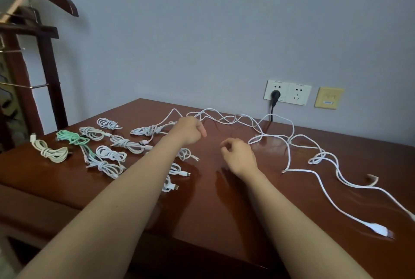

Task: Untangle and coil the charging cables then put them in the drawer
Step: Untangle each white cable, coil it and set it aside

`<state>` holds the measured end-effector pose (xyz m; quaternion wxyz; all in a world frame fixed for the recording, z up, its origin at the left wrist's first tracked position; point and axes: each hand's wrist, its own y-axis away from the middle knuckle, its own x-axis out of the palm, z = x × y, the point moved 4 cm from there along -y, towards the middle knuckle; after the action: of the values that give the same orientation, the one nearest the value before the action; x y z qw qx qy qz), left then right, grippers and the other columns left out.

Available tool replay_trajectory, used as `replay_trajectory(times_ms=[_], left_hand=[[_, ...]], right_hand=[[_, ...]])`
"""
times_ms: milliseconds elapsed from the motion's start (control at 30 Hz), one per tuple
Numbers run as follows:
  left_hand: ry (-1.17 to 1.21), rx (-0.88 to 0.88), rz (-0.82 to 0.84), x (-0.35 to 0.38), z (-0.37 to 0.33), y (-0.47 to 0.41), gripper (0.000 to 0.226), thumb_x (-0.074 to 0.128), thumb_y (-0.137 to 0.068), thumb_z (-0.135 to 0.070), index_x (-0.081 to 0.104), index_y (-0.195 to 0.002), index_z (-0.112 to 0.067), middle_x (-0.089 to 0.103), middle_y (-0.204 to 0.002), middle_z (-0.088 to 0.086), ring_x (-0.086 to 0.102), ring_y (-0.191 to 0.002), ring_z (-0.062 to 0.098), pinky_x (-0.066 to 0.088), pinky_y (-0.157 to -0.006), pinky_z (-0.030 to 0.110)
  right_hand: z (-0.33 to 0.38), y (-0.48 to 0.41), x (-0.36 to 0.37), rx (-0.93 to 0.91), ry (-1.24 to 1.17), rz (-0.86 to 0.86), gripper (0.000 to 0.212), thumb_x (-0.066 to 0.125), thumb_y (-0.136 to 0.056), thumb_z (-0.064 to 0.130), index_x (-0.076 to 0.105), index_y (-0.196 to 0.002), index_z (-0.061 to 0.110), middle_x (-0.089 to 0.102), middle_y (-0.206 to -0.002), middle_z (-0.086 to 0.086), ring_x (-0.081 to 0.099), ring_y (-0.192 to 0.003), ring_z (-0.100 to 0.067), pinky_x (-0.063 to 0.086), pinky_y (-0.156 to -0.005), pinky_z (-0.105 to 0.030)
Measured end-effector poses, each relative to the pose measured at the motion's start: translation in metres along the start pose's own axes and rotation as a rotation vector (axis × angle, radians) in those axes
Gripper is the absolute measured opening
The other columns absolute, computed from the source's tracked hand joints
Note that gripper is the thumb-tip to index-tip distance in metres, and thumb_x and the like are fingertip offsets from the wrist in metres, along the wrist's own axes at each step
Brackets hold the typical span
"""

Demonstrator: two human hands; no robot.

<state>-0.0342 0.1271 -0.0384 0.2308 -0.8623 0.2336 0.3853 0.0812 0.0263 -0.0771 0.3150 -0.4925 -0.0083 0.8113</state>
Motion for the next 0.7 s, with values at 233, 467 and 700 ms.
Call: replay_trajectory(times_ms=[233,467,700], left_hand=[[0.011,0.146,0.162,0.054,-0.056,0.005,0.042,0.037,-0.077,0.005,0.066,-0.078,-0.026,0.068,-0.107,0.011,0.061,-0.105,0.024,0.047,-0.092,0.029],[-0.094,0.128,0.099,0.138,-0.072,0.021,0.042,0.045,-0.090,-0.011,0.041,-0.131,-0.013,0.043,-0.130,0.012,0.042,-0.122,0.031,0.033,-0.102,0.036],[-0.136,0.161,0.013,0.162,-0.095,0.011,0.061,0.043,-0.093,-0.017,0.015,-0.146,-0.010,0.028,-0.146,0.011,0.036,-0.129,0.031,0.030,-0.103,0.038]], right_hand=[[-0.054,0.016,-0.042,0.000,0.179,-0.063,0.026,0.047,-0.088,0.012,0.065,-0.106,0.016,0.058,-0.117,-0.007,0.050,-0.113,-0.026,0.041,-0.086,-0.029],[-0.098,0.046,-0.052,-0.074,0.327,0.036,0.027,0.043,-0.091,0.016,0.058,-0.114,0.013,0.053,-0.113,-0.006,0.046,-0.112,-0.024,0.037,-0.090,-0.029],[-0.125,0.041,-0.068,-0.110,0.325,0.046,0.023,0.045,-0.090,0.016,0.059,-0.109,0.015,0.054,-0.107,-0.002,0.049,-0.105,-0.021,0.036,-0.081,-0.027]])
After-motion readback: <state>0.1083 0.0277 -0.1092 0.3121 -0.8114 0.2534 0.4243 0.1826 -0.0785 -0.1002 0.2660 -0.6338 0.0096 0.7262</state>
